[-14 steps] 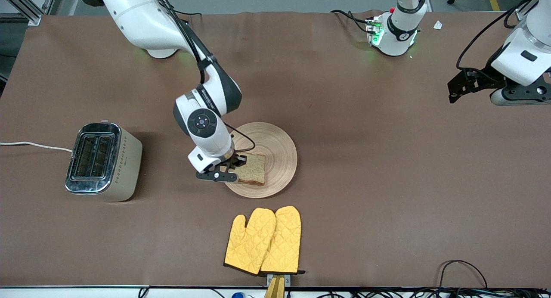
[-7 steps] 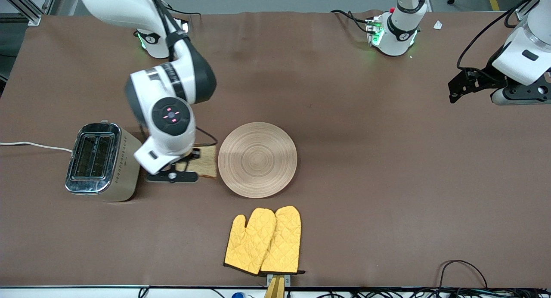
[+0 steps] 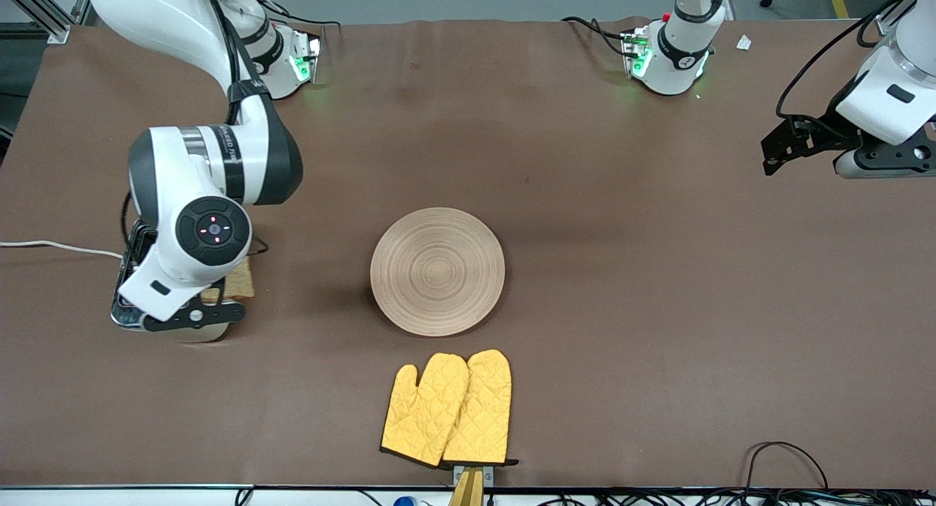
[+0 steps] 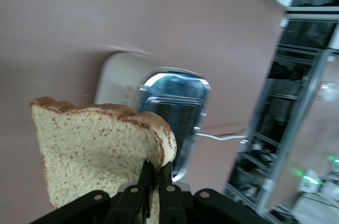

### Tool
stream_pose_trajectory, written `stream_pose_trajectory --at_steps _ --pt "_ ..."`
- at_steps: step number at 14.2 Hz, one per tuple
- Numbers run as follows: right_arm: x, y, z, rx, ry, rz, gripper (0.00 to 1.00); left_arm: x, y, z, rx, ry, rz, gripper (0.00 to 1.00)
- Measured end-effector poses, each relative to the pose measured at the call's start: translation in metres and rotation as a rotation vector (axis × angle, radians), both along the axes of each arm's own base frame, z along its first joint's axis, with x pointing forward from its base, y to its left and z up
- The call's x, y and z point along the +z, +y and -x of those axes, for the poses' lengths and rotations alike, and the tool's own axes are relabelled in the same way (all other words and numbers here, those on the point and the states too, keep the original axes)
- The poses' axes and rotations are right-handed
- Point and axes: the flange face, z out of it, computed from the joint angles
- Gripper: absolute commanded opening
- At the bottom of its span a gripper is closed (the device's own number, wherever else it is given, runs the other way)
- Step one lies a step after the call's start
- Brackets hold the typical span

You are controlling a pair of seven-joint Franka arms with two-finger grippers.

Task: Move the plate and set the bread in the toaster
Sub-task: 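Lift the bread slice with the right gripper and carry it to the toaster, then align the held bread above the toaster slot with the right gripper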

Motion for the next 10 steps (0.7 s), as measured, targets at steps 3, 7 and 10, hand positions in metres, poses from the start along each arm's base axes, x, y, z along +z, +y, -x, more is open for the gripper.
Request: stream_pose_trajectory --at_steps 3,7,10 --pt "0.006 -0.021 0.002 -0.011 0.033 0.135 0.00 0.000 0.000 0.000 0.000 0.000 0.001 1.00" --pt "-0.007 -0.068 -0.004 -0.054 0.072 0.207 0.00 0.000 0.000 0.000 0.000 -0.001 0.001 1.00" --pt "-0.030 -0.088 -0.009 -0.030 0.085 0.232 0.00 0.000 0.000 0.000 0.000 -0.001 0.002 1.00"
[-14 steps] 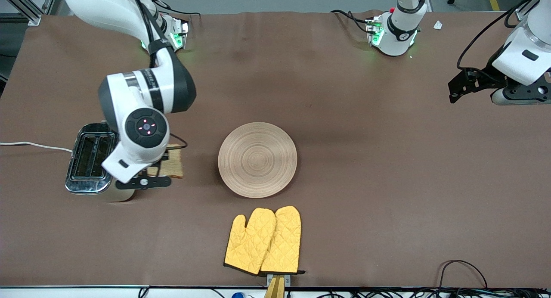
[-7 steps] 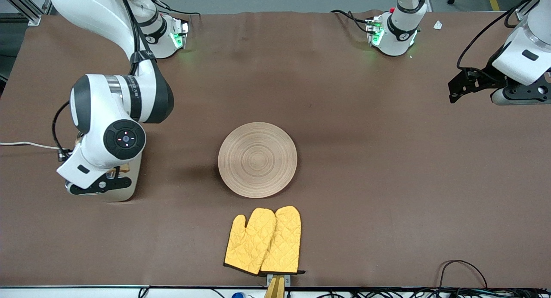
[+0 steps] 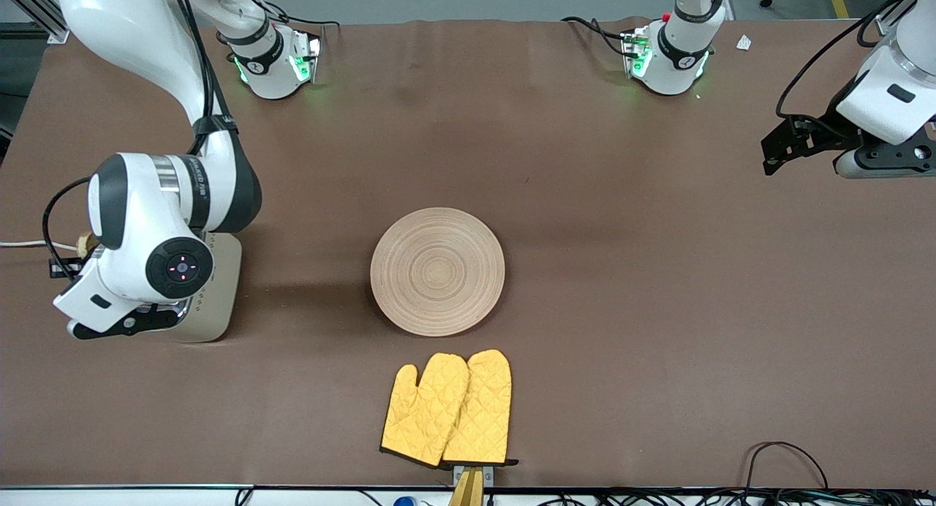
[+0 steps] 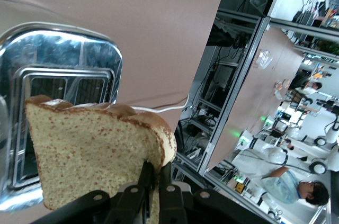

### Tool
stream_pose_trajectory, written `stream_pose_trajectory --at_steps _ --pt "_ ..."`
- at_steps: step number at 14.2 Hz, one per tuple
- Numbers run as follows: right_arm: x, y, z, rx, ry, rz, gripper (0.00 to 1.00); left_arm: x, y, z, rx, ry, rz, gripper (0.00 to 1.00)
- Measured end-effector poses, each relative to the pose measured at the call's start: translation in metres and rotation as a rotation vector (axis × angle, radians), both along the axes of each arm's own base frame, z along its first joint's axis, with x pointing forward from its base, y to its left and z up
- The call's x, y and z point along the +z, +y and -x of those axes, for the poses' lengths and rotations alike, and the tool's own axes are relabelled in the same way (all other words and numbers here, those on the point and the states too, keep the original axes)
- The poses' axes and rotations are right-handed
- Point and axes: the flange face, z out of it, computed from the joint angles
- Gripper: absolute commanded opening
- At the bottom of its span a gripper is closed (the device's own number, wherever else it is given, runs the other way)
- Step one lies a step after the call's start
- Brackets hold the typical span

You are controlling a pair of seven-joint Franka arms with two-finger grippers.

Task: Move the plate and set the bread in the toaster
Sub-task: 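Align the held bread above the toaster slot with the right gripper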

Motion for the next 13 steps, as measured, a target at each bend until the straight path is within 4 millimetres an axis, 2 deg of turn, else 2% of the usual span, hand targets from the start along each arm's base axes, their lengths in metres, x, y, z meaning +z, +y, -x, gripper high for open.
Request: stream_pose_trajectory --at_steps 3,8,11,13 --pt "-0.014 -0.009 -0.002 0.009 0.001 0.008 0.00 0.000 0.000 0.000 0.000 0.000 0.000 1.00" --pt "-0.024 -0.007 0.001 -0.042 -0.056 0.030 0.01 0.001 -0.002 0.000 0.000 0.001 0.021 1.00" --pt "-0.051 -0.001 0.011 -0.092 -0.092 0.069 0.01 0.005 -0.002 0.000 0.001 -0.005 0.030 1.00" --pt "-0.060 0.005 0.015 -0.110 -0.114 0.086 0.01 0.006 -0.001 0.000 0.002 -0.008 0.030 1.00"
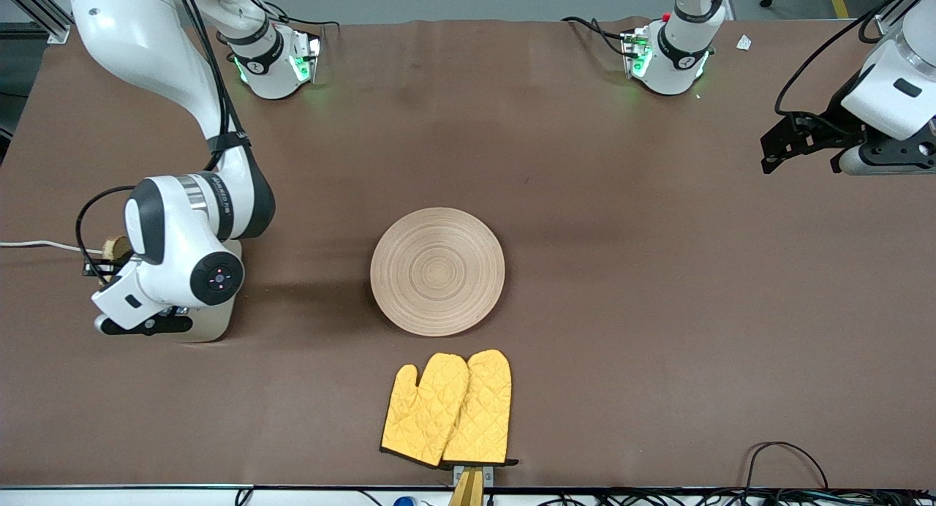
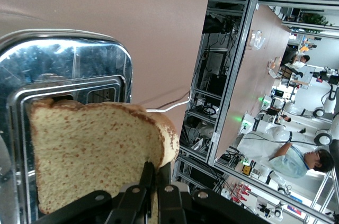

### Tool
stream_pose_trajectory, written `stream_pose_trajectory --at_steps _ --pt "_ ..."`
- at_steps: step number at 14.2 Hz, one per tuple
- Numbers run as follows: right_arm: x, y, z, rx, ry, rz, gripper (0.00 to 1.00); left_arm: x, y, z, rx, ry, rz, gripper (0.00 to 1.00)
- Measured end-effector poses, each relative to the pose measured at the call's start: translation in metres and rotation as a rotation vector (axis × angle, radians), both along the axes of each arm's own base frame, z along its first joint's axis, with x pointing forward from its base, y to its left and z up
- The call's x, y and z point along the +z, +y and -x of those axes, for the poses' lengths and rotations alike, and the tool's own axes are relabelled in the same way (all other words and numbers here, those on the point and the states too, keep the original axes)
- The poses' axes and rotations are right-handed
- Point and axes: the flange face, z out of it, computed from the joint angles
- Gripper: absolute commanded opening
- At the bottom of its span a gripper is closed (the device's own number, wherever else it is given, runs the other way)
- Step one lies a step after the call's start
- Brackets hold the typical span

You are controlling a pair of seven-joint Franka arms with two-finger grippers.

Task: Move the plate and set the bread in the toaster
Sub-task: 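Align the held bread above the toaster slot with the right gripper, then lower the bread into the toaster slot with the right gripper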

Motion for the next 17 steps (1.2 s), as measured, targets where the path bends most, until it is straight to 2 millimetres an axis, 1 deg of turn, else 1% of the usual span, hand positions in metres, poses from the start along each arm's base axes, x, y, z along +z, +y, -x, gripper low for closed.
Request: stream_pose_trajectory --at_steps 4,5,6,7,8,9,12,13,14,15,16,17 --pt "-0.018 0.014 0.007 -0.016 -0.037 0.019 0.02 0.000 0.000 0.000 0.000 0.001 0.000 1.00" --pt "-0.020 0.018 0.008 -0.018 -0.046 0.022 0.03 0.000 0.000 0.000 0.000 0.001 0.000 1.00" --pt "-0.021 0.021 0.008 -0.021 -0.055 0.024 0.08 0.000 0.000 0.000 0.000 0.001 0.000 1.00" --pt "-0.022 0.023 0.009 -0.025 -0.058 0.018 0.17 0.000 0.000 0.000 0.001 0.001 0.000 1.00" --pt "-0.024 0.024 0.009 -0.033 -0.062 -0.001 0.38 0.000 0.000 0.000 0.001 0.002 0.000 1.00" --pt "-0.026 0.025 0.009 -0.040 -0.067 -0.026 0.53 0.000 0.001 0.000 0.001 0.002 0.000 1.00" --pt "-0.032 0.027 0.011 -0.095 -0.061 -0.123 0.77 0.000 0.001 0.000 0.002 0.002 0.000 1.00" --pt "-0.033 0.027 0.012 -0.126 -0.059 -0.172 0.81 0.000 0.001 0.000 0.002 0.003 0.000 1.00" --pt "-0.030 0.028 0.013 -0.155 -0.062 -0.222 0.85 0.000 0.001 0.000 0.002 0.003 0.000 1.00" --pt "-0.020 0.028 0.013 -0.182 -0.073 -0.275 0.89 0.000 0.001 0.000 0.002 0.003 0.000 1.00" --pt "-0.003 0.029 0.014 -0.206 -0.092 -0.332 1.00 0.000 0.001 0.000 0.002 0.003 0.000 1.00" --pt "0.020 0.030 0.017 -0.221 -0.111 -0.397 1.00 0.000 0.001 0.000 0.002 0.003 0.000 1.00"
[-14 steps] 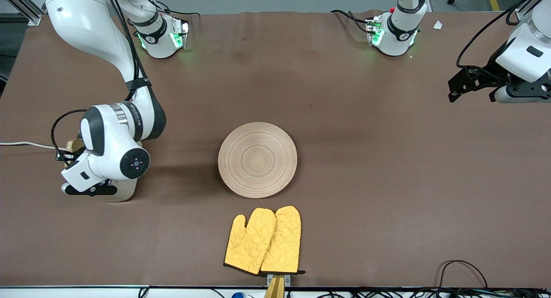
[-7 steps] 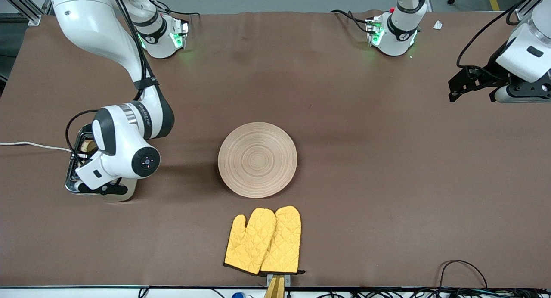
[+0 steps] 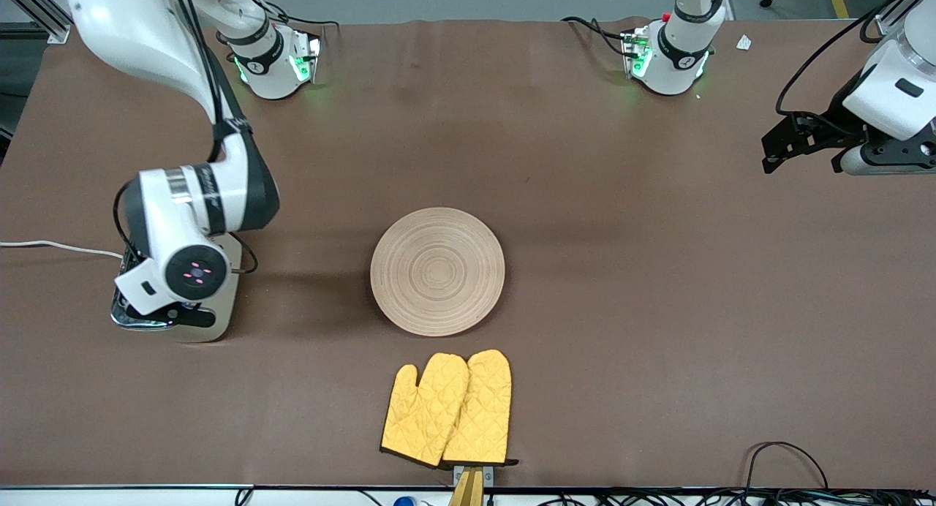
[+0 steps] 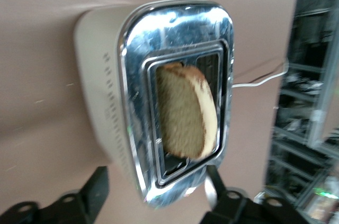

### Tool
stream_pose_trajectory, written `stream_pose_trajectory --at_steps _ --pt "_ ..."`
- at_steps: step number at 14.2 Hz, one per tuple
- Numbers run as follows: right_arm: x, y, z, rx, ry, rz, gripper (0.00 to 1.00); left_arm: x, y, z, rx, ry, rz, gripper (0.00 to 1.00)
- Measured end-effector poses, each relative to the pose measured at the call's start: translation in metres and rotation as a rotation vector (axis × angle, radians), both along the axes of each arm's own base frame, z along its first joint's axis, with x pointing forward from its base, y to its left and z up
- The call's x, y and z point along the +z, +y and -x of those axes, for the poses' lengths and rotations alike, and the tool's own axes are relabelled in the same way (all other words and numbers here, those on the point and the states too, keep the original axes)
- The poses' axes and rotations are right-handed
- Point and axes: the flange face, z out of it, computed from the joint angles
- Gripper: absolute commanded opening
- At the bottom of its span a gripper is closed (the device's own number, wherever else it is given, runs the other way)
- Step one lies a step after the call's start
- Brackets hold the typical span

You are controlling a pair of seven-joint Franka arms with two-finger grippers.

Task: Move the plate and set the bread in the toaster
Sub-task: 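Lower the bread into the toaster slot with the right gripper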

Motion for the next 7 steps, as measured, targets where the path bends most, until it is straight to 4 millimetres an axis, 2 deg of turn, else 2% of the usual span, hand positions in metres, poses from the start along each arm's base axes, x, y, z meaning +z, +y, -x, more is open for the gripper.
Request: stream_pose_trajectory --at_steps 2,4,7 --pt "0.053 -0.002 0.009 0.005 -0.038 -0.136 1.00 0.000 0.000 0.000 0.000 0.000 0.000 1.00" --pt "0.105 -0.014 0.022 0.031 -0.073 -0.237 1.00 0.000 0.000 0.000 0.000 0.001 0.000 1.00" --pt "0.158 -0.046 0.039 0.046 -0.120 -0.361 1.00 0.000 0.000 0.000 0.001 0.000 0.000 1.00"
